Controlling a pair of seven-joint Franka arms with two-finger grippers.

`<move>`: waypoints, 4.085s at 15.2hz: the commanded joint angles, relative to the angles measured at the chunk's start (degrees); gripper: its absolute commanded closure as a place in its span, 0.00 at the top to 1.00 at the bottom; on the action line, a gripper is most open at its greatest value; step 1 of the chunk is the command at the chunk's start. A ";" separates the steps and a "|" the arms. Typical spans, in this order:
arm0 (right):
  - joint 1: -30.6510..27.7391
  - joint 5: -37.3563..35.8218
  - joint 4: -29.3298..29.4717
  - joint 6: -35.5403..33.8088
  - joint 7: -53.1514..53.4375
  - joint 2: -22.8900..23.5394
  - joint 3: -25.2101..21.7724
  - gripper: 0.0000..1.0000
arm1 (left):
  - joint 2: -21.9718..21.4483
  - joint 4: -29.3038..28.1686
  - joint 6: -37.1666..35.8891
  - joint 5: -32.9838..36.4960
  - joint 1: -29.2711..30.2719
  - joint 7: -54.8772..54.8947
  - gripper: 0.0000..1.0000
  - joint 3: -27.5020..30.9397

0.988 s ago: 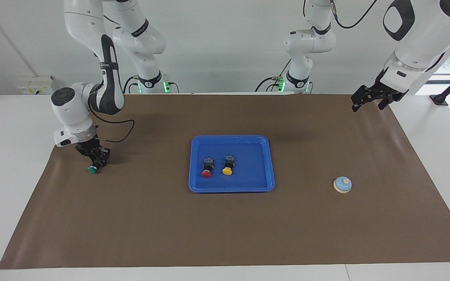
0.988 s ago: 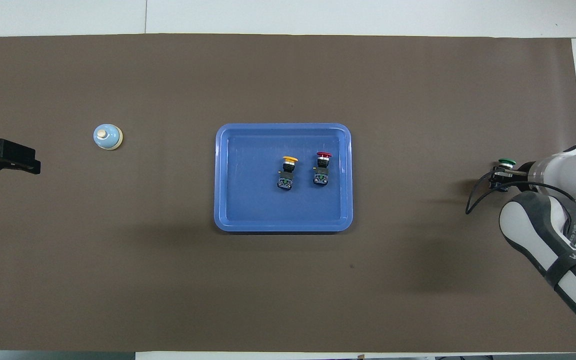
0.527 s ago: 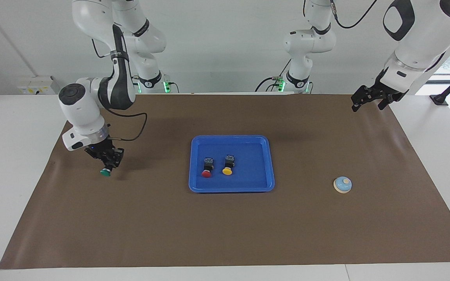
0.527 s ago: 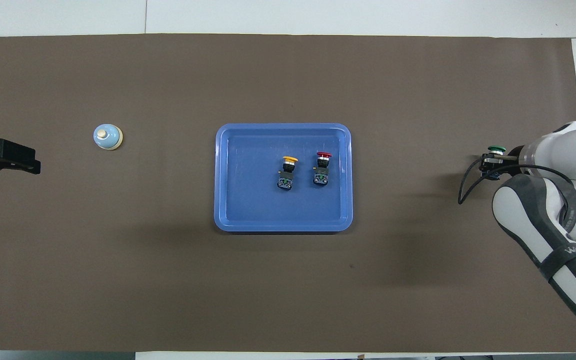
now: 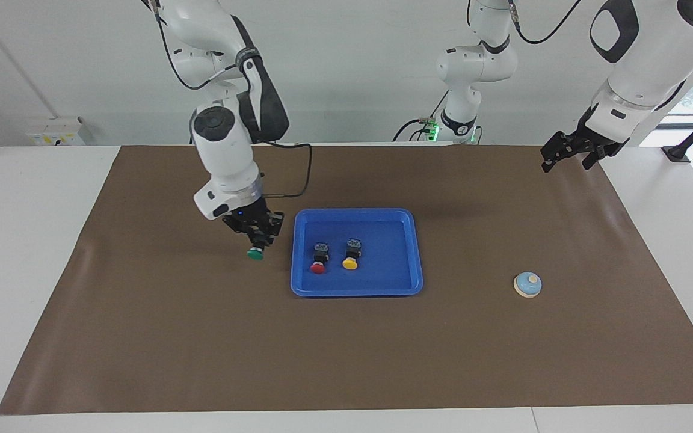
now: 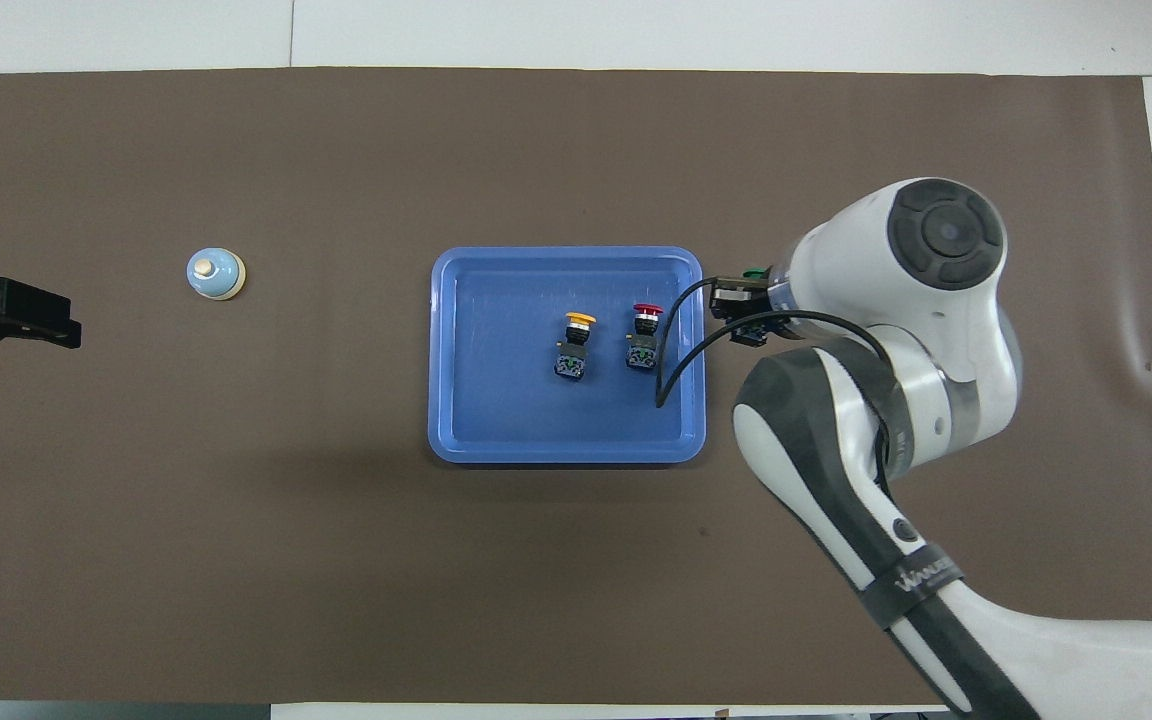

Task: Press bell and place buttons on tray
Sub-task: 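Carry the green button into the tray and release it, then withdraw the right gripper while the left gripper reaches the bell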

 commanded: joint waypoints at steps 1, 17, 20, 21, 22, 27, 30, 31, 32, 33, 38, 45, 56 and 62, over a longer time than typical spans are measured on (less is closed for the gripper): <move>5.54 1.20 12.01 -6.57 6.84 6.77 -0.33 0.00 | -1.34 -1.15 0.19 0.58 -0.15 -0.59 1.00 0.06; 20.15 -0.47 21.01 5.45 17.59 23.58 -0.51 0.00 | -1.34 -1.15 0.19 0.58 -0.15 -0.59 1.00 0.06; 20.94 -0.38 20.22 6.86 18.47 23.49 -0.51 0.00 | -1.34 -1.15 0.19 0.58 -0.15 -0.59 1.00 0.06; 21.64 -0.38 19.35 7.73 18.90 23.49 -0.51 0.00 | -1.34 -1.15 0.19 0.58 -0.15 -0.59 1.00 0.06; 22.08 -0.38 17.51 9.92 19.61 23.32 -0.51 0.00 | -1.34 -1.15 0.19 0.58 -0.15 -0.59 1.00 0.06; 22.44 -0.38 17.31 9.51 20.49 23.05 -0.59 1.00 | -1.34 -1.15 0.19 0.58 -0.15 -0.59 1.00 0.06; 22.00 -0.38 19.77 5.21 22.42 22.88 -0.86 1.00 | -1.34 -1.15 0.19 0.58 -0.15 -0.59 1.00 0.06; 21.39 -0.29 20.21 3.71 22.34 22.09 -0.95 1.00 | -1.34 -1.15 0.19 0.58 -0.15 -0.59 1.00 0.06; 20.51 -0.29 20.22 2.74 22.16 20.61 -1.03 1.00 | -1.34 -1.15 0.19 0.58 -0.15 -0.59 1.00 0.06; 18.94 -0.29 20.22 1.25 22.07 19.11 -1.03 1.00 | -1.34 -1.15 0.28 0.58 -0.15 -0.59 1.00 0.06; 10.94 0.59 20.04 -7.53 21.46 11.73 -0.77 1.00 | -1.34 -1.15 0.19 0.58 -0.15 -0.59 1.00 0.06; -1.80 0.50 20.13 -18.79 0.92 4.96 -0.86 1.00 | -1.25 -1.06 1.23 0.58 -0.86 -0.06 1.00 -0.20; -17.80 -0.64 20.04 -30.04 -28.89 -3.22 -1.56 1.00 | 14.55 -4.23 28.47 0.58 -2.09 -0.76 0.00 -0.11; -20.36 -3.63 17.41 -36.73 -31.89 -11.04 -1.39 1.00 | 22.47 -4.05 37.35 0.84 -1.47 -0.67 0.00 -0.11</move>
